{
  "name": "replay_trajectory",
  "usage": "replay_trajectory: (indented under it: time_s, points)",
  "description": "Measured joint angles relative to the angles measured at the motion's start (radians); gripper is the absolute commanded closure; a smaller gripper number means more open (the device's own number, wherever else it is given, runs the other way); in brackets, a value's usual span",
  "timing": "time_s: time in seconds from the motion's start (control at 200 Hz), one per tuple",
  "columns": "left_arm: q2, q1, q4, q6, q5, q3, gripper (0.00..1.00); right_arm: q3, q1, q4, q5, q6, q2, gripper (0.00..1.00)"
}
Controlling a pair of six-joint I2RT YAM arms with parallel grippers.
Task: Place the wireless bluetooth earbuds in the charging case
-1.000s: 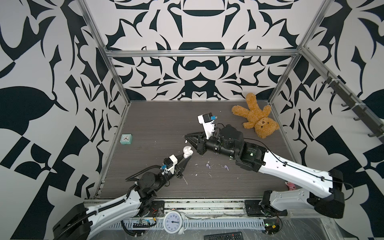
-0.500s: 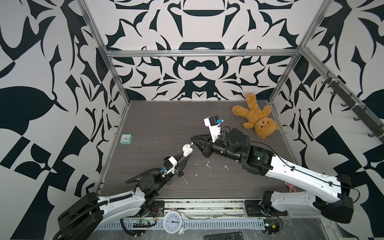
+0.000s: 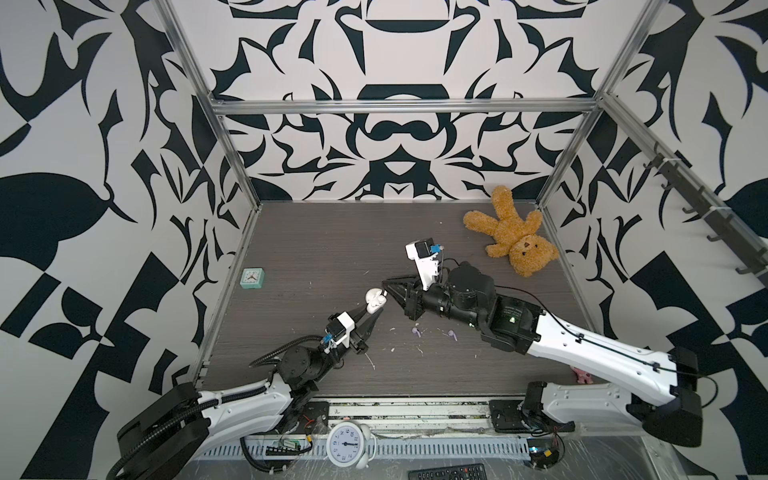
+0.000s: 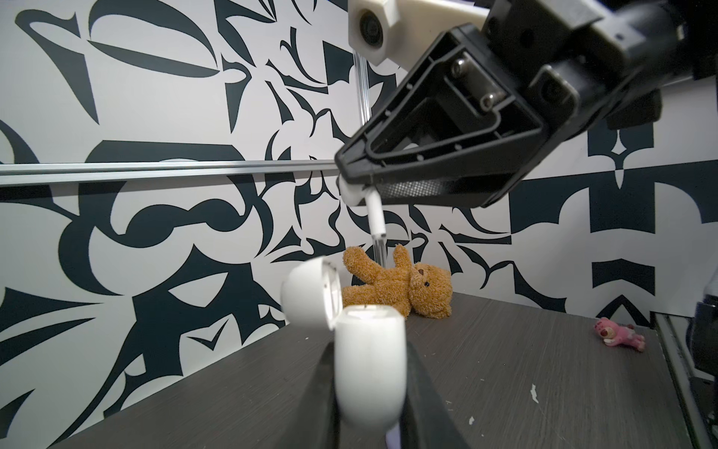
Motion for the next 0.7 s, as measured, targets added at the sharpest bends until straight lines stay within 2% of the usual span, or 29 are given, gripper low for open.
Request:
replay_trajectory:
  time_s: [0.7]
  points:
    - [-0.003, 0.0, 0.002, -0.034, 0.015, 0.0, 1.0, -0.042, 0.0, 0.058, -0.027, 0.05, 0.026, 0.86]
